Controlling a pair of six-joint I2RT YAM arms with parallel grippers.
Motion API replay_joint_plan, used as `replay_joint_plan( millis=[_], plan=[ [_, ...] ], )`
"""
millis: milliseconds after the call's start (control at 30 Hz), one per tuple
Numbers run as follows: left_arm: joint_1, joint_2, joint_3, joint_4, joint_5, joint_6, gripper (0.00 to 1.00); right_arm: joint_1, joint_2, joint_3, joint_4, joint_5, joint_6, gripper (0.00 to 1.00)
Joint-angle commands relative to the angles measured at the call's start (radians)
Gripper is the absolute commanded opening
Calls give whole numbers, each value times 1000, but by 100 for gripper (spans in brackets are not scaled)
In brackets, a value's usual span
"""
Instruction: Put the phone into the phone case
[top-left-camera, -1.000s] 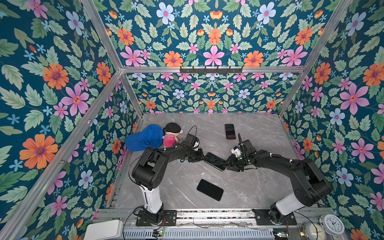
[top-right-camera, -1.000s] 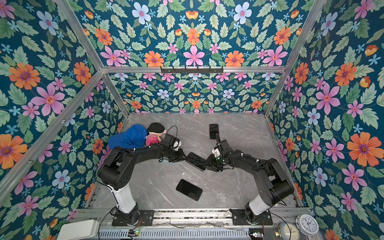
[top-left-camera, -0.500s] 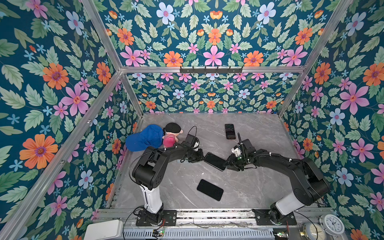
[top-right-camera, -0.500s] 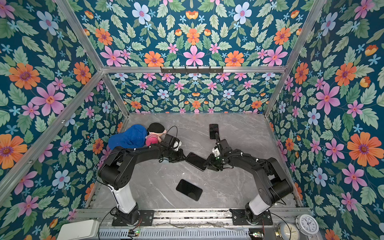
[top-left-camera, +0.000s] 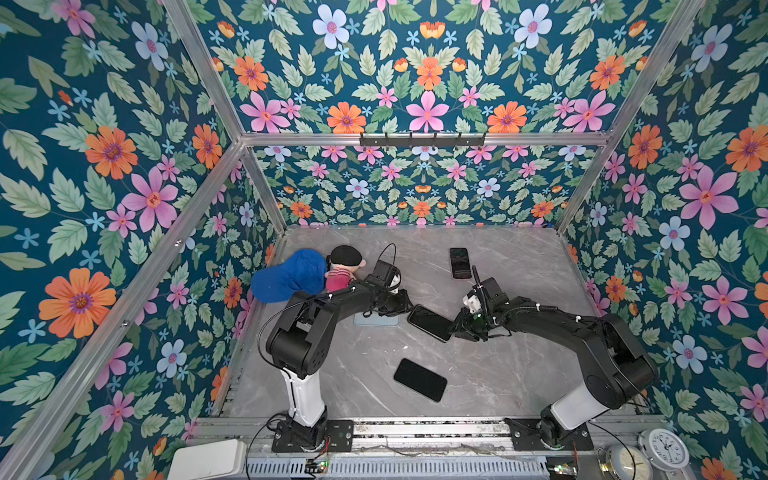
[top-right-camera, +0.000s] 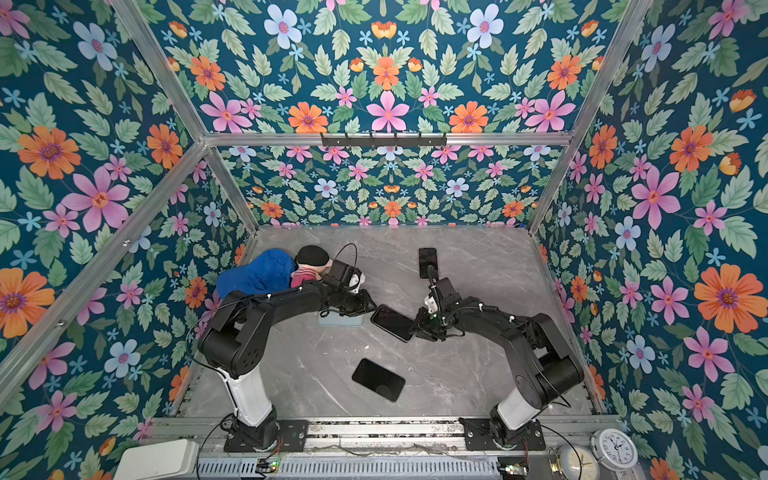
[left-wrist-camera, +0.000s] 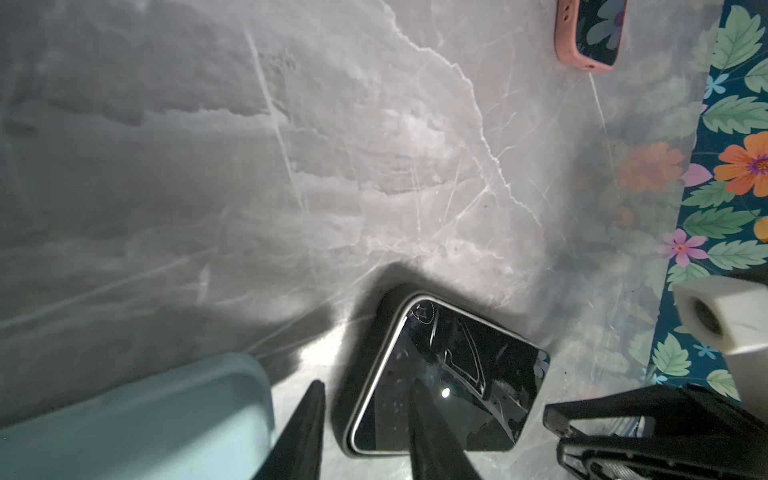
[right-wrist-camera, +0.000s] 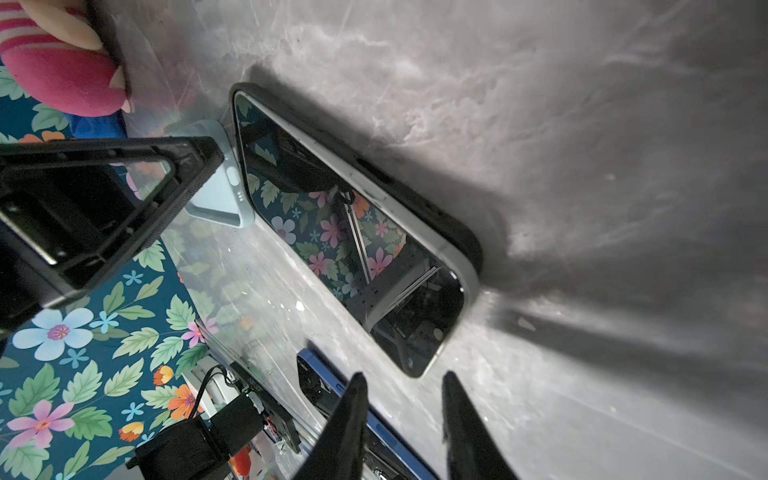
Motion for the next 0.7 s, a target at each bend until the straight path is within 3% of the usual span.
replay_joint_plan(
  millis=[0, 400, 667],
  plan=[
    [-1, 18, 20, 0, -2, 22, 38, 4, 6, 5, -25, 16, -12, 31],
    [-15, 72, 49, 34, 36, 21, 39, 9, 22, 14, -22, 27, -9, 29],
    [-23, 84, 47, 46, 42, 15, 31, 14, 39, 27, -19, 27, -11, 27]
  ],
)
